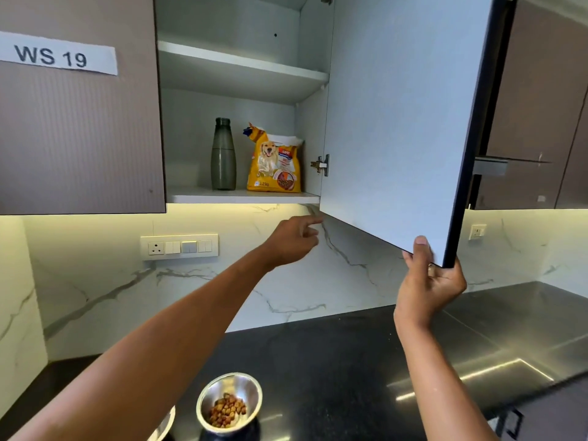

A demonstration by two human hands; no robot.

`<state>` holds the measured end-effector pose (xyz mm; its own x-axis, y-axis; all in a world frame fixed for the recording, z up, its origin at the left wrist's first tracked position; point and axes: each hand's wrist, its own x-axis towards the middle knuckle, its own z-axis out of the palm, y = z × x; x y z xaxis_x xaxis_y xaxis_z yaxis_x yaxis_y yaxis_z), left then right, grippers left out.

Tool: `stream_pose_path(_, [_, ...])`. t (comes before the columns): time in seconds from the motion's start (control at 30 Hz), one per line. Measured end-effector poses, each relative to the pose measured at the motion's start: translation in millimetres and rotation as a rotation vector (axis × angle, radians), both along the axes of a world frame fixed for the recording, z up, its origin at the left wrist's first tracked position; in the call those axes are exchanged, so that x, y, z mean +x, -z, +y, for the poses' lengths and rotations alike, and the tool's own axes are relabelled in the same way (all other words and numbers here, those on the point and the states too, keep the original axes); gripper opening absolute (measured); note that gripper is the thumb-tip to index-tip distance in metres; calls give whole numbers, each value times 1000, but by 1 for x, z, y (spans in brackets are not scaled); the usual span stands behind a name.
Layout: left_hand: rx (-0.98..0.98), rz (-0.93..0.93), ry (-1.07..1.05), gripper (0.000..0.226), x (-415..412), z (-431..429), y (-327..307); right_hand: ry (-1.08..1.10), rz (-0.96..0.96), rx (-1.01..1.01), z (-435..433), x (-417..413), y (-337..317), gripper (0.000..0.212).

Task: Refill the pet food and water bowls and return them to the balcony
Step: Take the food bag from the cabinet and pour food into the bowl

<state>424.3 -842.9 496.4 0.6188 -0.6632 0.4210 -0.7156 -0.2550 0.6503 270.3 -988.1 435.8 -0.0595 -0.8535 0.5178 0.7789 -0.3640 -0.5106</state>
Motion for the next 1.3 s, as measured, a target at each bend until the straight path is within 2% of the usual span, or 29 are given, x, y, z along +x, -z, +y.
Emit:
stream_pose_path(0.07, [3,-21,-24,52,8,4,-1,7,-44,37,-1,5,1,17])
stream_pose_path(0.17, [-4,-57,-53,50,19,12,-5,-22,-91,121,0,18,3,27])
stream_pose_path(0.3, [0,-101,-76,49,36,25,-16,-115,-76,286,13,45,5,18])
stream_pose_path(0.4, [-21,-106,-97,47,56,41,-24,-208,0,345,25,76,1,23])
stream_pose_path(0.57, [-25,-147,-161,44,93,65,-27,-264,365,61,47,127,-21,10])
stream_pose_path(0.67, [-86,-139,-220,43,119,73,-32,-276,575,-110,48,161,-50,19])
stream_pose_path(0.87, [-201,-98,-315,34,177,61,-59,-212,828,-407,24,240,-127,32])
stream_pose_path(0.97, [-267,-55,-332,26,201,41,-78,-260,917,-442,6,284,-149,43])
stream_pose_path(1.07, [-271,-44,-357,13,226,12,-97,-243,983,-449,-17,318,-162,36])
stream_pose_path(1.17, [-247,14,-385,30,253,-16,-113,-200,1035,-421,-34,343,-171,33])
stream_pose_path(1.3, [-223,58,-437,44,282,-44,-130,-277,966,-327,-55,386,-179,20])
